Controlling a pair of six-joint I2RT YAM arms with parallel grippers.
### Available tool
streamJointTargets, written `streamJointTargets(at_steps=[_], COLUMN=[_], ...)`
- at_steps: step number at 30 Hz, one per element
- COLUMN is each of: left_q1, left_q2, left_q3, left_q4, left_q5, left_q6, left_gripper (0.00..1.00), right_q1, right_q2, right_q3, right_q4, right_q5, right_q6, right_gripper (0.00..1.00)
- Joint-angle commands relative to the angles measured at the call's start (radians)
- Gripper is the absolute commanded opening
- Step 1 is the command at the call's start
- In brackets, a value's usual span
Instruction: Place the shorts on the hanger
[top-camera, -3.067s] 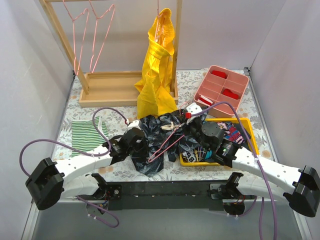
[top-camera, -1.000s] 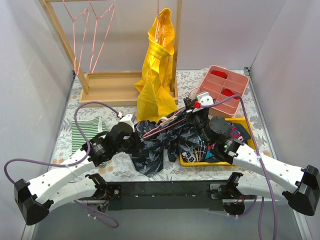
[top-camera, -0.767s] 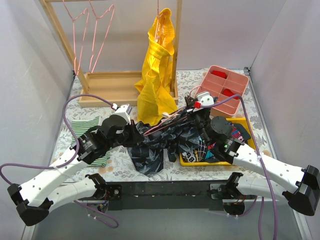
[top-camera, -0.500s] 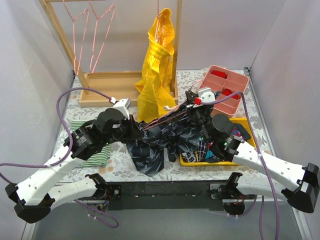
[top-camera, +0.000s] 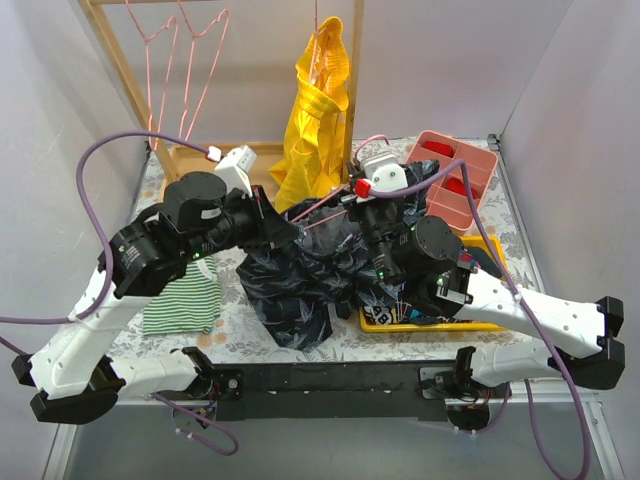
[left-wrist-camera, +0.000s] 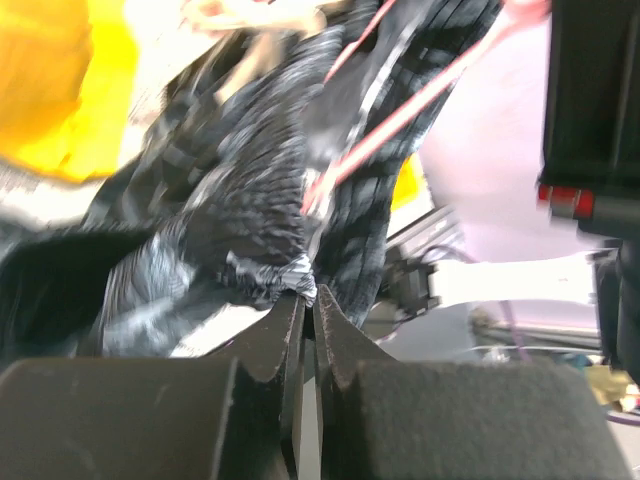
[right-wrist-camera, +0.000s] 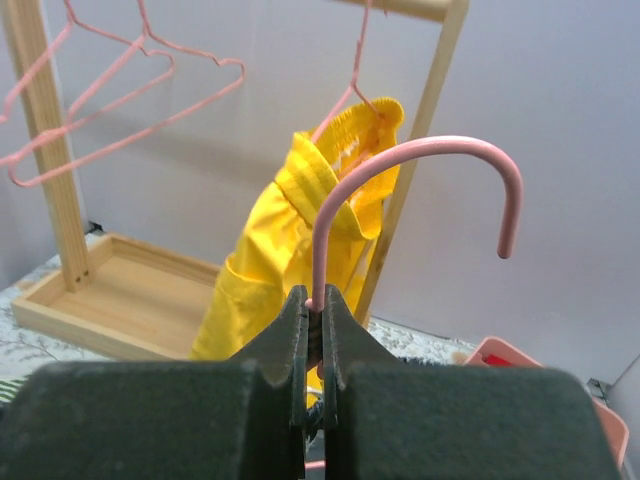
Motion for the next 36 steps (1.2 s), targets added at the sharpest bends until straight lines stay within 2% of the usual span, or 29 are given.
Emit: streamJointTargets(at_steps=[1,3,5,6,8,10,13,17,21,24,30,33,36], left_q1=[0.003,0.003,0.003,0.003,0.003,0.003,0.003,0.003,0.004,0.003,0.003,0.003,0.003], left_q2=[0.02,0.023,0.024,0.017,0.001,-0.025,-0.06,-0.106,-0.166,-0.226,-0.261,-0.284,-0.255], left_q3=[0.114,0.132,0.142,0.14,0.127,0.102,0.09,0.106,0.099,0.01,-0.129,-0.159,-0.168], left_q4=[0.042,0.062,0.073,0.077,0.1,0.126,0.149,0.127,-0.02,-0.068,-0.096,-0.062,-0.088], left_q5=[0.06,0.074,0.067,0.068,0.074,0.089,0.119,0.177,0.093,0.08,0.132,0.143,0.111], left_q6=[-0.002,0.015,0.022,0.029,0.042,0.058,0.082,0.191,0.321,0.418,0.493,0.512,0.525], left_gripper=[0.0,0.0,0.0,0.13,0.17,0.27,0.53,0.66,0.69,0.68,0.65,0.7,0.7], right_q1=[0.088,0.091,0.093,0.094,0.091,0.093,0.091,0.091,0.093,0.091,0.091,0.091,0.093], right_q2=[0.066,0.125,0.147,0.146,0.143,0.144,0.136,0.121,0.11,0.116,0.149,0.167,0.181], right_q3=[0.254,0.396,0.432,0.437,0.448,0.472,0.486,0.494,0.52,0.553,0.595,0.593,0.596], right_q4=[-0.113,-0.219,-0.291,-0.299,-0.363,-0.414,-0.463,-0.528,-0.639,-0.704,-0.779,-0.796,-0.815], right_q5=[0.095,0.118,0.129,0.123,0.1,0.085,0.068,0.029,-0.044,-0.087,-0.138,-0.149,-0.159], right_q6=[-0.079,-0.045,-0.024,-0.019,0.032,0.07,0.104,0.144,0.228,0.269,0.32,0.337,0.352], right_gripper=[0.01,0.01,0.01,0.01,0.01,0.01,0.01,0.01,0.01,0.01,0.01,0.01,0.01])
